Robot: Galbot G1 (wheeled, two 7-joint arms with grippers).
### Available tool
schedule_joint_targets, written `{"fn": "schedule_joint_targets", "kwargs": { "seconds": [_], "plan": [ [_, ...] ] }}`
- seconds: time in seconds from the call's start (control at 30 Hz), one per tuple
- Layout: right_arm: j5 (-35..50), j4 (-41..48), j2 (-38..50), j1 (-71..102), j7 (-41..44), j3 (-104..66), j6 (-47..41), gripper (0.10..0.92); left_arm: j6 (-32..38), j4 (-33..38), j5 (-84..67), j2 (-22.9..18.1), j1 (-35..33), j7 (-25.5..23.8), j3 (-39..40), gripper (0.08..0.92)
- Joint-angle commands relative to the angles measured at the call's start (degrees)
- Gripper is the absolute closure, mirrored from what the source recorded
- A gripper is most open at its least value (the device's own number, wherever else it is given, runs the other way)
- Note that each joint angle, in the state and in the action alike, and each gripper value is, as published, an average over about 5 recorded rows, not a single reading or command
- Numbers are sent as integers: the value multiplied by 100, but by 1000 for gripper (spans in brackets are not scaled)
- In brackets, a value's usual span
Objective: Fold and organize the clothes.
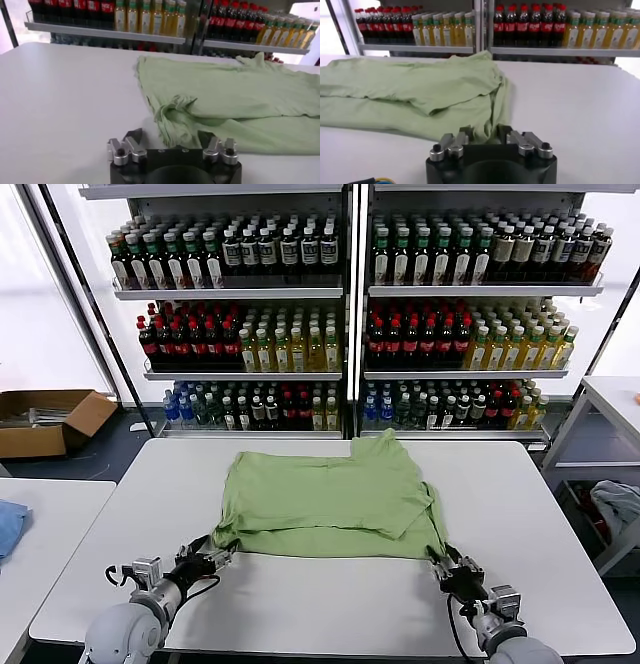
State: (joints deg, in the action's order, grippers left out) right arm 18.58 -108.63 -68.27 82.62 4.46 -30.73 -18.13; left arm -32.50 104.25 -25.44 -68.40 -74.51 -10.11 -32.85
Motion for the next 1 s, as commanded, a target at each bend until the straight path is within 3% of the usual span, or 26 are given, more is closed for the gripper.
{"fn": "schedule_joint_targets", "kwargs": {
  "seconds": [0.03, 0.2, 0.57, 1.0],
  "plan": [
    [-33, 10, 9, 42, 0, -13, 3, 830, -26, -8, -18, 48, -58, -82, -19, 450],
    [-12, -176, 43, 249, 30, -107, 26, 910, -20, 154, -46, 140, -253, -78, -86, 589],
    [11, -1214, 52, 1525, 183, -543, 269, 910, -5, 1206, 163, 276, -1484, -131, -535, 880],
    [-346, -2110, -29, 3073, 130, -711, 463, 910, 102, 2571, 854, -117, -3580, 75, -1262, 904]
  ]
}}
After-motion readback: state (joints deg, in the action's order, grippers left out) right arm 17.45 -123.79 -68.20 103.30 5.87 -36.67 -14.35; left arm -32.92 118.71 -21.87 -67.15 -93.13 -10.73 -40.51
